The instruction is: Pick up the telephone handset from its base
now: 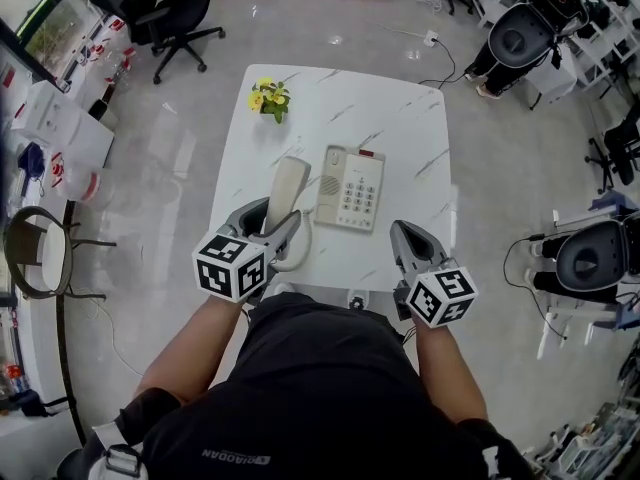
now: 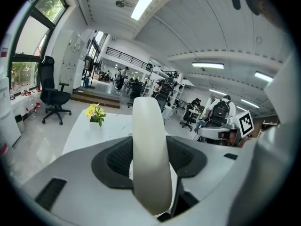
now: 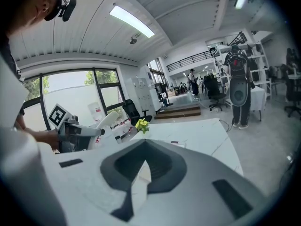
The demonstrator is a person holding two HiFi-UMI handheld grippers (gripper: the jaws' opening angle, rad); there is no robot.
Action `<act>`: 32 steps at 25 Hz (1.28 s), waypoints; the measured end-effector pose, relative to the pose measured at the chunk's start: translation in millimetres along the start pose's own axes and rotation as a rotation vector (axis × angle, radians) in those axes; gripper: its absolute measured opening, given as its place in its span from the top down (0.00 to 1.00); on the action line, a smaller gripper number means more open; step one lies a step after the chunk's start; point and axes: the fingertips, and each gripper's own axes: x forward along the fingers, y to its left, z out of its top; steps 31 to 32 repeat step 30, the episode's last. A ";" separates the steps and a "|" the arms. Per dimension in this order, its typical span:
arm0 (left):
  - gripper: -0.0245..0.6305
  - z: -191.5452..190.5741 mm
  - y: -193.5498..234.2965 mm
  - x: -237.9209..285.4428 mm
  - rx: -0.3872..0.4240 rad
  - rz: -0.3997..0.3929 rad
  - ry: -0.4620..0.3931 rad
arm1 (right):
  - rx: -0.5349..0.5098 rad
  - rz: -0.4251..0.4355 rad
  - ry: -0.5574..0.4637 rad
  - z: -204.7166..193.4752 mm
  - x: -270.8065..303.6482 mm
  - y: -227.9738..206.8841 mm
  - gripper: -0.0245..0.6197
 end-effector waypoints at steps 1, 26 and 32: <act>0.63 0.3 -0.8 0.5 0.001 -0.001 0.000 | -0.001 0.000 0.000 -0.2 -0.2 -0.2 0.96; 0.63 0.1 -18.7 7.8 0.021 -0.019 0.018 | -0.021 -0.001 0.010 -4.6 -7.9 -2.6 0.96; 0.63 -3.9 -20.2 8.7 0.019 -0.017 0.024 | -0.017 0.002 0.012 -8.7 -7.8 -2.5 0.96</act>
